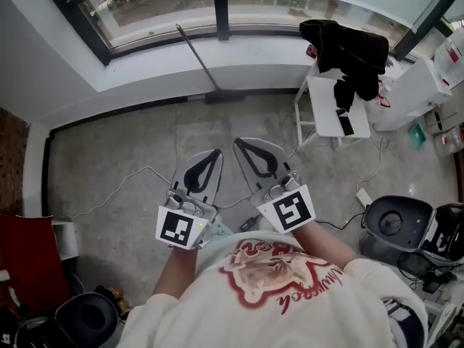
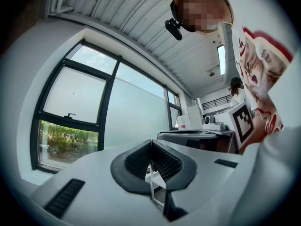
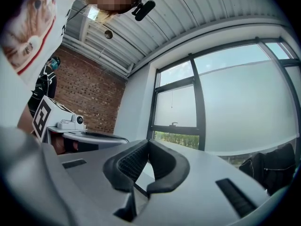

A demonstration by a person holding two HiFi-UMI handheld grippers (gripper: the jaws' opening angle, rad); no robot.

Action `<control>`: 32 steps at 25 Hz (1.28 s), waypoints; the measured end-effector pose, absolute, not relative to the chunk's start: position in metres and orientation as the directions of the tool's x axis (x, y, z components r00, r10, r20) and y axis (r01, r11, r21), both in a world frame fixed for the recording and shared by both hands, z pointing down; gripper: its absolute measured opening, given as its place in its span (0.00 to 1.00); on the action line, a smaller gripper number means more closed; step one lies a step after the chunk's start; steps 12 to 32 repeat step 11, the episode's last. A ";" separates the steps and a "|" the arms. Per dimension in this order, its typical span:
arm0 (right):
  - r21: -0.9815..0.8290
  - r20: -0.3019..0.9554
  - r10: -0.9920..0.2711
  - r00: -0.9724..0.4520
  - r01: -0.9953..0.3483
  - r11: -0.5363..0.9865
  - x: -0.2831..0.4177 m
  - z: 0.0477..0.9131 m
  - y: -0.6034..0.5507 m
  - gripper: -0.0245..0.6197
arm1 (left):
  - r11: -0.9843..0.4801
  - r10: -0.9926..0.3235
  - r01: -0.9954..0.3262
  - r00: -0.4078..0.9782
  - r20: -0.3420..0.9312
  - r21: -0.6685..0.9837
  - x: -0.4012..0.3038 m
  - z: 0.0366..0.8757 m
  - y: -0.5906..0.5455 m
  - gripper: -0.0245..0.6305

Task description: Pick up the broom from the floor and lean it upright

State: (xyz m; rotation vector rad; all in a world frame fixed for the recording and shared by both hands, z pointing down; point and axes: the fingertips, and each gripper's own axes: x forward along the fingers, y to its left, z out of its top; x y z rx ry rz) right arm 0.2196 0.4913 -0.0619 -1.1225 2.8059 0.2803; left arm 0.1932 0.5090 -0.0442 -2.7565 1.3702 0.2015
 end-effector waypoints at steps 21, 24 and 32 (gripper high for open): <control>0.141 -0.156 -0.672 -0.724 -0.690 0.710 0.201 -0.061 0.492 0.08 | -0.605 -0.789 -0.796 0.597 -0.143 0.012 0.175 -0.043 0.510 0.07; 0.141 -0.156 -0.672 -0.724 -0.690 0.710 0.201 -0.061 0.492 0.08 | -0.605 -0.789 -0.796 0.597 -0.143 0.012 0.175 -0.043 0.510 0.07; 0.141 -0.156 -0.672 -0.724 -0.690 0.710 0.201 -0.061 0.492 0.08 | -0.605 -0.789 -0.796 0.597 -0.143 0.012 0.175 -0.043 0.510 0.07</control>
